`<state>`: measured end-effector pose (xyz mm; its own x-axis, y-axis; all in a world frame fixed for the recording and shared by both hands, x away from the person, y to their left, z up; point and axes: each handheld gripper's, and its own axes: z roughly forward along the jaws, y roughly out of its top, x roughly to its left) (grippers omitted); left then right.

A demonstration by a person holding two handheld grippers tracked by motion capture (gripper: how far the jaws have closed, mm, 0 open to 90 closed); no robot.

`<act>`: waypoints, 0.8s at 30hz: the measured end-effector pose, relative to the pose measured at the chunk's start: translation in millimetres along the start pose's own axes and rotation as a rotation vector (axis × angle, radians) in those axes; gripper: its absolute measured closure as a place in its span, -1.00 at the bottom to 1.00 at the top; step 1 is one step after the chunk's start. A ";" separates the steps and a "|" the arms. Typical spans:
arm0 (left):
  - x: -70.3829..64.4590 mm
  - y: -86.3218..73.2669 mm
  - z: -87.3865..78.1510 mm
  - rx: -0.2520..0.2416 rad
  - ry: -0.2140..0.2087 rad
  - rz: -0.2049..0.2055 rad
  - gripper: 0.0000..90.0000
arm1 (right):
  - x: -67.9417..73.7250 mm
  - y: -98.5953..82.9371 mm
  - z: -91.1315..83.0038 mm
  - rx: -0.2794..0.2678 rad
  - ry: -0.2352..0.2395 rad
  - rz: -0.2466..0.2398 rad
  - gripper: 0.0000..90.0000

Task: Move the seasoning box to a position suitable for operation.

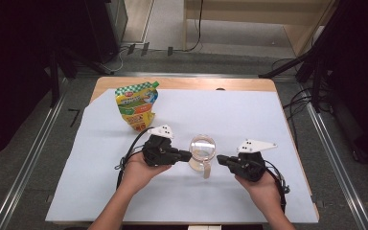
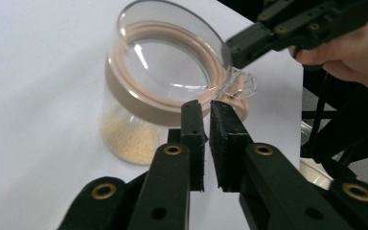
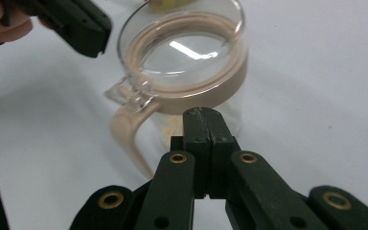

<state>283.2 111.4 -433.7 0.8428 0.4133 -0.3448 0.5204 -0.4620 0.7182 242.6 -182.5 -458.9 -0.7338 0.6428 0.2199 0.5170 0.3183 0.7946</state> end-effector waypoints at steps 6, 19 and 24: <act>5.9 -1.1 -3.7 0.004 0.007 -0.015 0.68 | 15.8 -6.5 -0.2 0.014 0.037 -0.021 1.00; 12.5 -3.6 -3.4 0.019 0.029 -0.029 0.34 | 35.4 -12.3 7.0 0.044 0.095 -0.047 1.00; 14.8 -4.4 -3.4 0.020 0.026 -0.033 0.20 | 43.3 -15.5 21.1 0.082 0.094 -0.070 1.00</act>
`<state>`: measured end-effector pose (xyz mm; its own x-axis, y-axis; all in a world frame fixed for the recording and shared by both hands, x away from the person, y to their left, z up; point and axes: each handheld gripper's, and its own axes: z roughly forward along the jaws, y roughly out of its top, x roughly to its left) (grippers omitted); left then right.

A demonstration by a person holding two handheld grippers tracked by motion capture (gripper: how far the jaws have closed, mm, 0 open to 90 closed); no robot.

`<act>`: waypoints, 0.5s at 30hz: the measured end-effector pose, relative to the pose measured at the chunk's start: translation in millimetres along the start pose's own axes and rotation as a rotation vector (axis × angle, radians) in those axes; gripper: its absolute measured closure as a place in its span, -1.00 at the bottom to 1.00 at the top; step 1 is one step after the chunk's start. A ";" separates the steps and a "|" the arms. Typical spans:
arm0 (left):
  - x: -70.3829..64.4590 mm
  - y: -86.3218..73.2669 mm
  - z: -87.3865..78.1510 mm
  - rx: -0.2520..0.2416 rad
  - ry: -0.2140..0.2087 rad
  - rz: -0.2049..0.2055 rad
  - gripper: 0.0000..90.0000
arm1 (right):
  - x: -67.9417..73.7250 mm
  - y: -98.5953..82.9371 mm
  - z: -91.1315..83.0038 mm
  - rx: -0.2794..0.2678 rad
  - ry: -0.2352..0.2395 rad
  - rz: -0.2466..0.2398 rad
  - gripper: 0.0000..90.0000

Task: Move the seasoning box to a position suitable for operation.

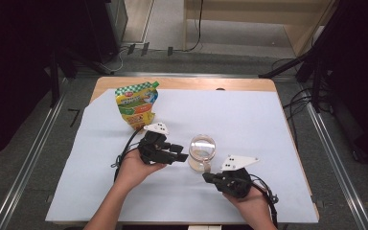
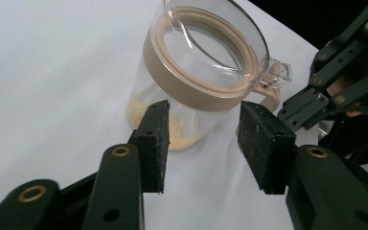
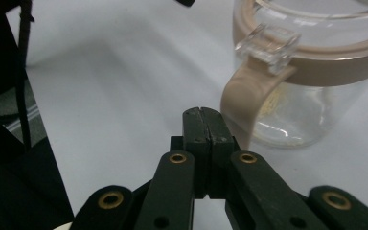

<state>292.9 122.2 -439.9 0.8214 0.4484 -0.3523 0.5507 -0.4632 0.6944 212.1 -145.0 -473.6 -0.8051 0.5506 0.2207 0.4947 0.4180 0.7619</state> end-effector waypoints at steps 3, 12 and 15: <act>1.1 -0.3 0.3 0.003 0.000 0.003 0.17 | 1.1 -0.4 6.9 0.009 -0.005 0.004 1.00; 1.6 -1.0 1.2 0.000 0.006 0.005 0.09 | 0.1 -2.3 17.9 0.023 -0.028 -0.004 1.00; 1.7 -1.2 1.4 -0.002 0.008 0.006 0.07 | -0.5 -2.7 18.1 0.022 -0.025 -0.006 1.00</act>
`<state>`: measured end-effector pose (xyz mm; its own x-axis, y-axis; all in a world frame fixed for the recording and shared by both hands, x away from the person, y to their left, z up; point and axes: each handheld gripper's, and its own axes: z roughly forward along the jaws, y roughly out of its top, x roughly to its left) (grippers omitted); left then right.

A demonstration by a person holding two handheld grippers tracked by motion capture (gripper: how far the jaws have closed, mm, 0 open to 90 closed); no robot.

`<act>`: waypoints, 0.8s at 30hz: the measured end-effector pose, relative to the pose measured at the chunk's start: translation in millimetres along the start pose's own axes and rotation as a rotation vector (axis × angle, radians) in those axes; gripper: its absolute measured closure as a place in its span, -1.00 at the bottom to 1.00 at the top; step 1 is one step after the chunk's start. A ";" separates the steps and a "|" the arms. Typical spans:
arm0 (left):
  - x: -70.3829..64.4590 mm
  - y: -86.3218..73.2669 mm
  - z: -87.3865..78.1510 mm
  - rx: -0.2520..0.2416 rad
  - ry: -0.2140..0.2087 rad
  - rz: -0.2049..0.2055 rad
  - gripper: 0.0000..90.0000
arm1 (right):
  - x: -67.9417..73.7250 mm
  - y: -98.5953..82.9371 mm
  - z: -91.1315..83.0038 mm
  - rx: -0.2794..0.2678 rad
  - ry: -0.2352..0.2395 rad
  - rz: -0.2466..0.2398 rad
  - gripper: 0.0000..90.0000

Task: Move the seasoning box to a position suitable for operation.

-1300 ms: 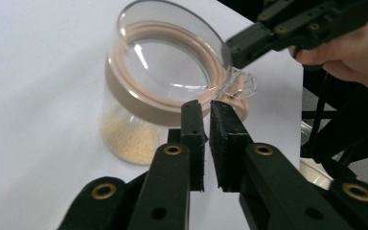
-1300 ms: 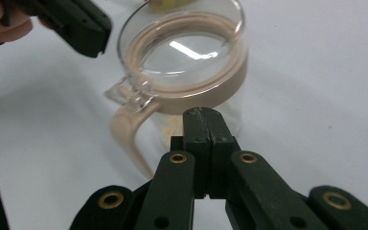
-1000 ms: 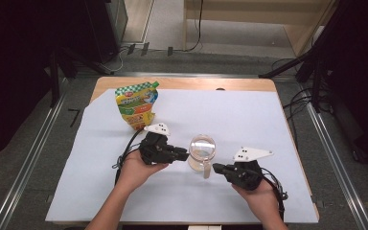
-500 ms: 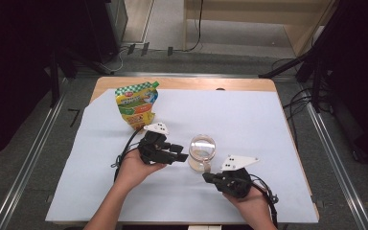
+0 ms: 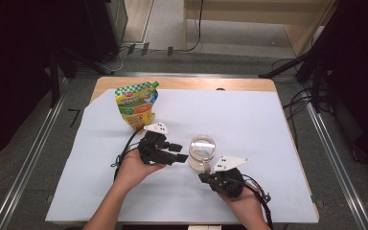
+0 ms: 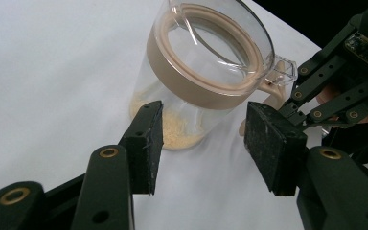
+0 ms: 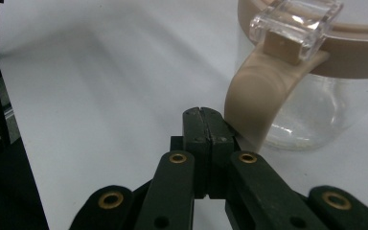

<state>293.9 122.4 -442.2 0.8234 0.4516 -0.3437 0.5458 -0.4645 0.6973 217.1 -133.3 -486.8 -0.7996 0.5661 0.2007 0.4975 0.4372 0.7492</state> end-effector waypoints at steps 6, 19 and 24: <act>0.1 -0.4 1.4 0.003 0.005 0.005 0.04 | -6.3 -1.4 -3.7 0.004 -0.008 0.012 1.00; 0.3 -0.7 3.2 0.020 0.007 0.010 0.02 | -27.1 -4.3 -13.2 0.001 -0.049 0.063 1.00; 0.9 -0.9 3.3 0.019 0.009 0.011 0.02 | -41.6 -5.3 -18.1 -0.014 -0.077 0.102 1.00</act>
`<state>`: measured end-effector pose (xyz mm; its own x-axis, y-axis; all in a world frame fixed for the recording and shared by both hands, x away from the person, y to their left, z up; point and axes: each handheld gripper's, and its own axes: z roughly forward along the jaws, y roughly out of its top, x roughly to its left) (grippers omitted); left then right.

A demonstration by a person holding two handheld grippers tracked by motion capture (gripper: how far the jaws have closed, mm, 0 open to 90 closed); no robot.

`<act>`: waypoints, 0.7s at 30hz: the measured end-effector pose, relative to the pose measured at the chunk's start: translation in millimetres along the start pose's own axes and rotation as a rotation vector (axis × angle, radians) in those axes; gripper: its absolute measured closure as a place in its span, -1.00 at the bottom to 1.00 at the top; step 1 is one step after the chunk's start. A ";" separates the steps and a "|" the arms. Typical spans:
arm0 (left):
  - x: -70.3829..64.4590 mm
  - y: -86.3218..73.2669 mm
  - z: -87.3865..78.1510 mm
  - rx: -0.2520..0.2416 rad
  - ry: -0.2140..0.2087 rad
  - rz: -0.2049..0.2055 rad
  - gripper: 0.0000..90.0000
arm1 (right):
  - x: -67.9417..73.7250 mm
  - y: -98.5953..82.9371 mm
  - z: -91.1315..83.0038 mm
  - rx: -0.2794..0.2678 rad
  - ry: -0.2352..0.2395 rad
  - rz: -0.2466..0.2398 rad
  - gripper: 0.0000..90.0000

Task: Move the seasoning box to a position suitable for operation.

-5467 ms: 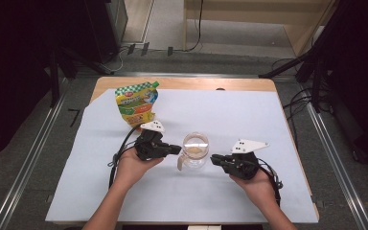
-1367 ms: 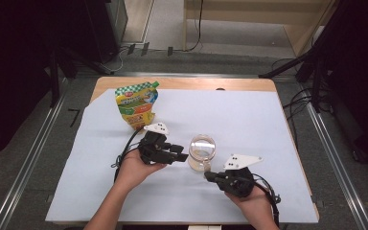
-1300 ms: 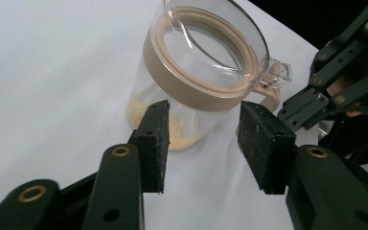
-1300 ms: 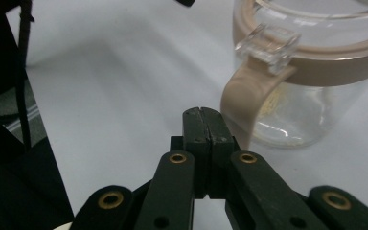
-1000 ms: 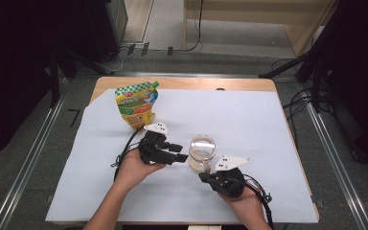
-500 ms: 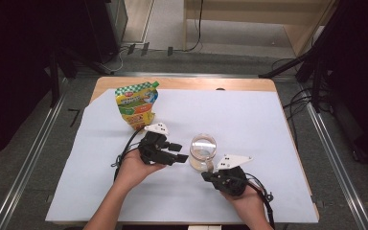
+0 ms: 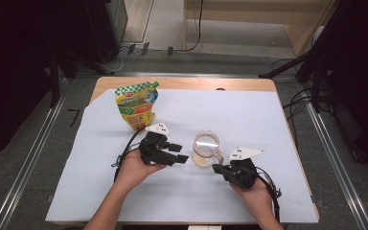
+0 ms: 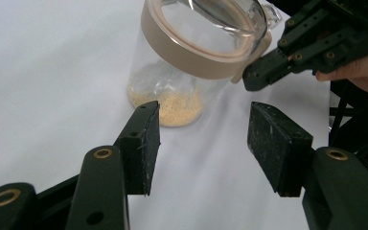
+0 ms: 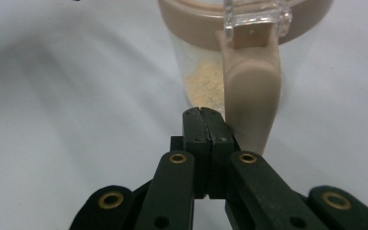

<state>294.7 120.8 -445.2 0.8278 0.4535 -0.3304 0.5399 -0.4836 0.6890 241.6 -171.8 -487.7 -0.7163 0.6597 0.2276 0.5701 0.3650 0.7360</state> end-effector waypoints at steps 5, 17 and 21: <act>0.2 -0.1 0.3 -0.002 0.006 0.001 0.01 | -11.5 1.0 -2.9 -0.010 -0.016 0.029 1.00; -0.1 0.2 3.2 -0.001 -0.001 -0.003 0.01 | -36.6 6.6 -4.5 -0.031 -0.064 0.059 1.00; 0.4 0.5 3.5 -0.018 -0.006 -0.006 0.00 | -41.6 8.9 -3.7 -0.032 -0.071 0.065 1.00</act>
<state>295.9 118.1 -447.2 0.8253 0.4522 -0.3382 0.5422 -0.4674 0.6982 274.9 -198.4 -488.3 -0.6475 0.7263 0.2306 0.6003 0.2997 0.7414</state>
